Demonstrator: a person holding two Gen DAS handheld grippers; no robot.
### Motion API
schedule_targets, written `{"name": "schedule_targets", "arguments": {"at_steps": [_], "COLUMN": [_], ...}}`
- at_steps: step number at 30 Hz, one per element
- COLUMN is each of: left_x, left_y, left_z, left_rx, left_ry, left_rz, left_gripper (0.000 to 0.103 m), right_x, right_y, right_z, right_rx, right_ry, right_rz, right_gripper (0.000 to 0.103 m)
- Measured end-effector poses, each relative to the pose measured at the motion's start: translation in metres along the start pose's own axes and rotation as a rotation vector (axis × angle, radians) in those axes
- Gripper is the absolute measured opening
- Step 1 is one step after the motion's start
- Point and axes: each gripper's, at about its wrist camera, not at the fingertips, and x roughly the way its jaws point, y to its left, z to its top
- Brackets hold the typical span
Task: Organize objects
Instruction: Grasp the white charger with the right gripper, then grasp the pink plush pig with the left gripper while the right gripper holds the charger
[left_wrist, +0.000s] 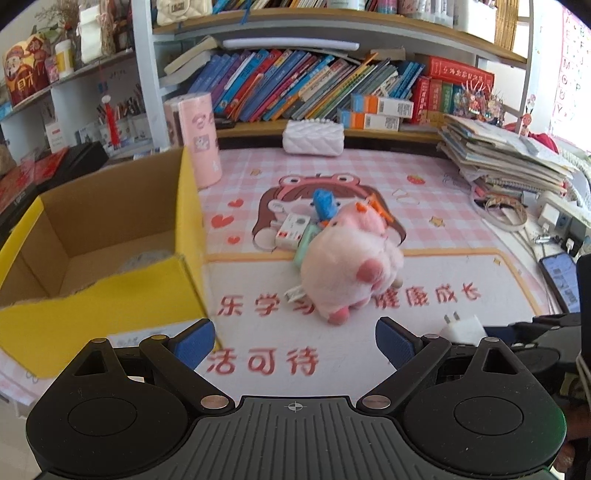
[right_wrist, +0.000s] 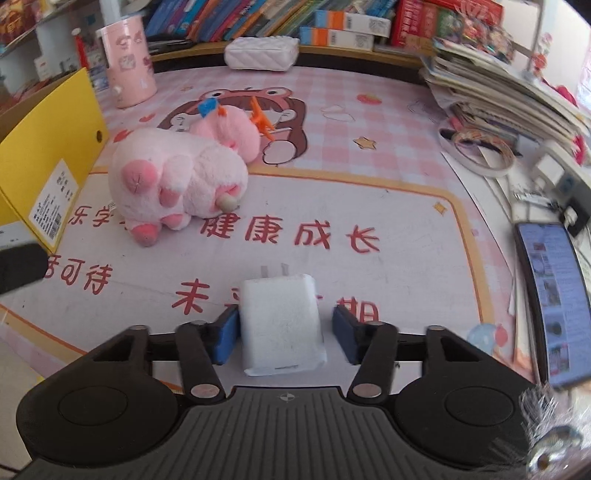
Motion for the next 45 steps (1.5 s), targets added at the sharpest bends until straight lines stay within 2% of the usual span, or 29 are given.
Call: {"name": "schedule_targets", "arguments": {"at_steps": [4,10,13,17,21,29,32,36,38,41,45], "left_x": [0.003,0.025,0.040,0.071,0.093,0.117,0.122,0.112,0.102,0.083,0.059], "left_y": [-0.011,-0.031,-0.038,-0.048,-0.054,-0.061,-0.060,-0.059,-0.056,-0.052,-0.050], "left_z": [0.010,0.024,0.029,0.035,0.037,0.039,0.037,0.036,0.037,0.038,0.036], "left_rx": [0.019,0.043,0.057,0.099,0.120,0.162,0.166,0.163,0.138,0.113,0.111], "left_ry": [-0.038,-0.037,-0.022,0.052,0.091,0.103,0.121,0.108,0.102,0.076,0.018], "left_rz": [-0.009,-0.037,-0.043,-0.022,-0.020,0.004,-0.009,-0.030,-0.053,-0.108,-0.133], "left_gripper": [0.095,0.095,0.096,0.096,0.096,0.095,0.090,0.077,0.054,0.054,0.053], "right_x": [-0.008,-0.028,-0.034,-0.039,-0.041,-0.038,-0.038,-0.038,-0.039,-0.041,-0.041], "right_y": [-0.014,-0.040,-0.047,-0.052,-0.057,-0.067,-0.070,-0.069,-0.068,-0.066,-0.059], "right_z": [0.008,0.020,0.021,0.022,0.022,0.022,0.021,0.020,0.020,0.021,0.020], "right_rx": [0.025,0.078,0.084,0.065,0.058,0.076,0.086,0.090,0.093,0.097,0.094], "right_ry": [-0.050,-0.157,-0.175,-0.194,-0.203,-0.191,-0.187,-0.191,-0.195,-0.205,-0.201], "right_rz": [-0.009,-0.053,-0.045,-0.048,-0.052,-0.069,-0.073,-0.076,-0.075,-0.074,-0.062], "right_gripper": [0.041,0.041,0.041,0.041,0.041,0.041,0.041,0.041,0.041,0.041,0.041]}}
